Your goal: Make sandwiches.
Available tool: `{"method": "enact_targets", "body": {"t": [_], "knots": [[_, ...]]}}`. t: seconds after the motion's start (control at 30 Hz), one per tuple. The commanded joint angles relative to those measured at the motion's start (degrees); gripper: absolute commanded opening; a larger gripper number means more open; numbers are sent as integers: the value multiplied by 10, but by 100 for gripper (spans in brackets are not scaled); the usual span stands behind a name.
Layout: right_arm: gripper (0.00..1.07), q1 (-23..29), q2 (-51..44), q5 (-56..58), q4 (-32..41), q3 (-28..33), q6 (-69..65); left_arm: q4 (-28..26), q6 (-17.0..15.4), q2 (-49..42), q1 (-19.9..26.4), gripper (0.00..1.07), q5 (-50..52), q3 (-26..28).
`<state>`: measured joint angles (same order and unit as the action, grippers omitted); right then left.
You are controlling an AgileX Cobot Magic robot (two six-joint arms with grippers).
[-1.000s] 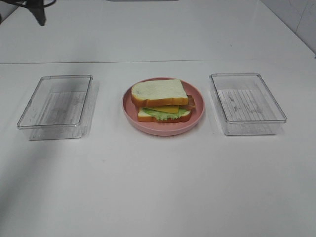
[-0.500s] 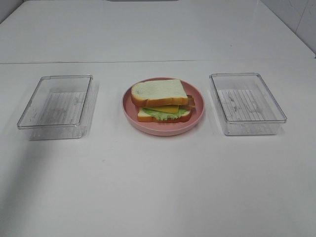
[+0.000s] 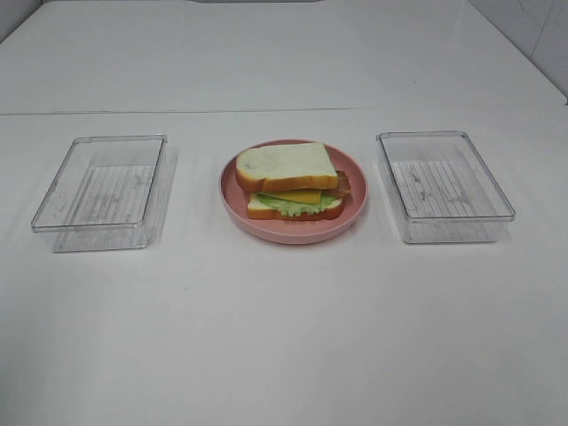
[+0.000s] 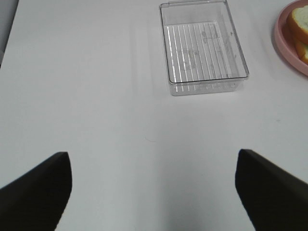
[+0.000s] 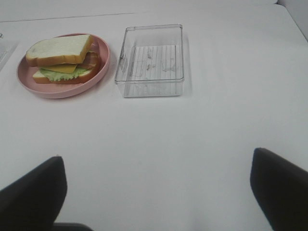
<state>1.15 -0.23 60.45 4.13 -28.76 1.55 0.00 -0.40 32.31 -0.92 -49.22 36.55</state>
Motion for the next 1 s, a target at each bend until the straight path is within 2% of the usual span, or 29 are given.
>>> {"method": "enact_targets", "body": {"t": [0.03,0.07,0.13,0.17,0.23,0.33,0.4,0.43,1.0], "knots": [[98,-1,-14,-3,7,1,7,-3,-2,-147,-2,84,-58,-46],[98,-1,-14,-3,7,1,7,-3,-2,-147,-2,84,-58,-46],[98,-1,-14,-3,7,1,7,-6,-2,-226,-2,84,-112,-61],[98,-1,-14,-3,7,1,7,-6,-2,-226,-2,84,-112,-61],[98,-1,-14,-3,7,1,7,-11,-3,-298,-2,84,-116,-70],[98,-1,-14,-3,7,1,7,-22,-10,-342,-2,84,-116,-70],[98,-1,-14,-3,7,1,8,-26,-11,-339,-2,84,-117,-69],[98,-1,-14,-3,5,1,9,-44,-14,-335,-1,84,-107,-75],[98,-1,-14,-2,0,1,18,-47,-14,-337,-1,84,-100,-80]]}}
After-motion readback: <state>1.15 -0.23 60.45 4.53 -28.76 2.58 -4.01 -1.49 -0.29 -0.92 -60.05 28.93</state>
